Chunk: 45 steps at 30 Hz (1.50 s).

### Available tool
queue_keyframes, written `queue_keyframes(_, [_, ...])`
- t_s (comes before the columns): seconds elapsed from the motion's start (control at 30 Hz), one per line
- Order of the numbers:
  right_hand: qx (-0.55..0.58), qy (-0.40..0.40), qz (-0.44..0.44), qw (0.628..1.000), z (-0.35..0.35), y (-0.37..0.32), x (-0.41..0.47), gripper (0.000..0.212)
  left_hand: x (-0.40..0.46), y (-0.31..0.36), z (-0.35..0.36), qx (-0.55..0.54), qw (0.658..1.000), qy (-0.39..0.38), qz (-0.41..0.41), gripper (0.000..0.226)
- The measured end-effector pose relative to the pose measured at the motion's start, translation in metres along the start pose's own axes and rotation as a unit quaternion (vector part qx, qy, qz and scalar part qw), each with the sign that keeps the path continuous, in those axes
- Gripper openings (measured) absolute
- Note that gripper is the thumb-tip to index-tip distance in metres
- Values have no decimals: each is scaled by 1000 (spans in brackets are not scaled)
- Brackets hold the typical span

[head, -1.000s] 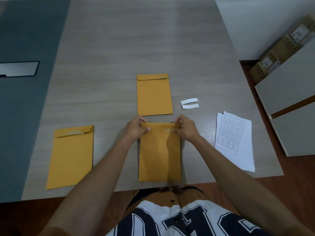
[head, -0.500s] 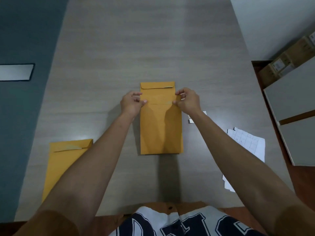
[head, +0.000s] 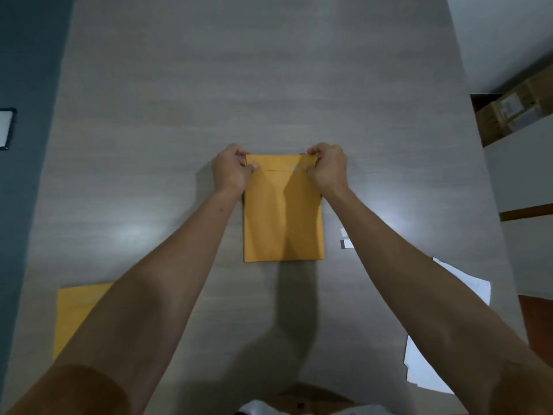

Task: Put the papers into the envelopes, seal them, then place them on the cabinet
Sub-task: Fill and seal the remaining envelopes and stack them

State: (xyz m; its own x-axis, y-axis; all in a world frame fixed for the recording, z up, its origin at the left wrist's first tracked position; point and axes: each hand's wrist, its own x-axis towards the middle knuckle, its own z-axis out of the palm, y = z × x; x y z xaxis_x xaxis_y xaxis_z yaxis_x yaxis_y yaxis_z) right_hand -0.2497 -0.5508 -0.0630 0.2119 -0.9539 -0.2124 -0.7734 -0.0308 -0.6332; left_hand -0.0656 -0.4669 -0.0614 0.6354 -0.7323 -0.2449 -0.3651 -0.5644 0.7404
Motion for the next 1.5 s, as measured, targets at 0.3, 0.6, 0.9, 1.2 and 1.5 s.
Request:
queue_keyframes(0.3, [-105, 25, -180, 978, 2, 2, -18, 33, -17, -9, 10, 119, 973, 17, 197, 36])
queue_keyframes(0.6, [-215, 7, -284, 934, 11, 13, -45, 42, -52, -22, 19, 307, 899, -28, 311, 53])
queue_keyframes(0.9, [-240, 7, -261, 935, 16, 8, -45, 38, -51, -14, 19, 357, 890, -67, 275, 52])
queue_keyframes(1.2, [-259, -81, -191, 943, -1, -17, -48, 42, -57, 4, 5, 291, 926, -139, 197, 55])
queue_keyframes(1.5, [-218, -57, -208, 952, 23, -50, -122, 44, -123, -53, -62, 235, 959, -34, 154, 48])
